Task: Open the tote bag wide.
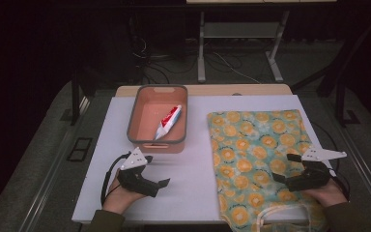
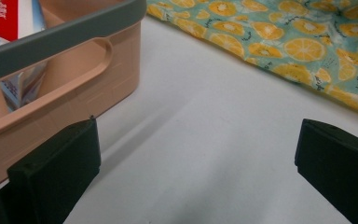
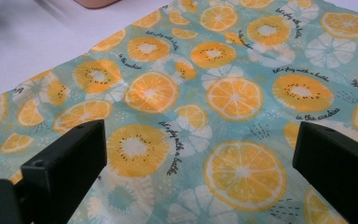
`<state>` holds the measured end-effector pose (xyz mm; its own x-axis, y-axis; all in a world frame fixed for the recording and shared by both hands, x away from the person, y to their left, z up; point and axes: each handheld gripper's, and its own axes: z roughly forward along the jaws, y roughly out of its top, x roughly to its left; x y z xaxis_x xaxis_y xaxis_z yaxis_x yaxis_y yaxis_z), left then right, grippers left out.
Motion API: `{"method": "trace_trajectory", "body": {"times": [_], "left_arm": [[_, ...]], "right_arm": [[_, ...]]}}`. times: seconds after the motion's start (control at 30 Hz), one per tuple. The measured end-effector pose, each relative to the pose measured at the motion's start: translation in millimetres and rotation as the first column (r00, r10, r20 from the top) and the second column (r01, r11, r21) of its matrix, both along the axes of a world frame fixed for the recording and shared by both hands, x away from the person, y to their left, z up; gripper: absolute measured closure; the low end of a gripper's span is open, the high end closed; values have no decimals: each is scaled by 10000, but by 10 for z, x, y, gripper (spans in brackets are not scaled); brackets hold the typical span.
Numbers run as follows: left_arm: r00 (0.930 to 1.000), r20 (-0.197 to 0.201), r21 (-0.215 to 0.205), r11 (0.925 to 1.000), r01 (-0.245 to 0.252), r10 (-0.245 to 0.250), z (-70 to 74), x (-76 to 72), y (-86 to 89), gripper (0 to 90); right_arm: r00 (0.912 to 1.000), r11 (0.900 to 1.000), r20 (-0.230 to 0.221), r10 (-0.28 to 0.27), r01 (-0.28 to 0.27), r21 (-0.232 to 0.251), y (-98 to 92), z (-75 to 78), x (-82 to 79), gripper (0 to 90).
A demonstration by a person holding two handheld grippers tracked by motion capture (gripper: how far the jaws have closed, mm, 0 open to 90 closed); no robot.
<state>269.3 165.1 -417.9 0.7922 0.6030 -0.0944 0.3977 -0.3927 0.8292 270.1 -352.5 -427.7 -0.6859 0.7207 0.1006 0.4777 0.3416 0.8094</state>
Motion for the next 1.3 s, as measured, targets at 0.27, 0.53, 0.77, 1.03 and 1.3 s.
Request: {"method": "trace_trajectory", "body": {"times": [0.27, 0.53, 0.77, 1.03, 1.3], "left_arm": [[9997, -112, 111, 9997, 212, -211, -7, 15, -131, 4], [9990, -236, 66, 9992, 386, -385, -9, 72, -322, 42], [9985, -241, 126, 9987, 488, -485, -12, 125, -571, 115], [9959, -237, 62, 9961, 875, -874, -42, 170, -908, 158], [9886, -423, 60, 9895, 1446, -1442, -125, 190, -1255, 201]], "right_arm": [[9999, 9999, 53, -102, 103, -55, -10, 7, -6, 27], [9999, 9999, 14, -112, 113, -101, -2, -1, 9, 26], [10000, 9999, 12, -97, 97, -118, 2, -2, 7, 26], [9999, 9998, 16, -125, 125, -130, 2, -5, 9, 27], [9999, 9998, 11, -130, 131, -132, 2, -7, 10, 27]]}}
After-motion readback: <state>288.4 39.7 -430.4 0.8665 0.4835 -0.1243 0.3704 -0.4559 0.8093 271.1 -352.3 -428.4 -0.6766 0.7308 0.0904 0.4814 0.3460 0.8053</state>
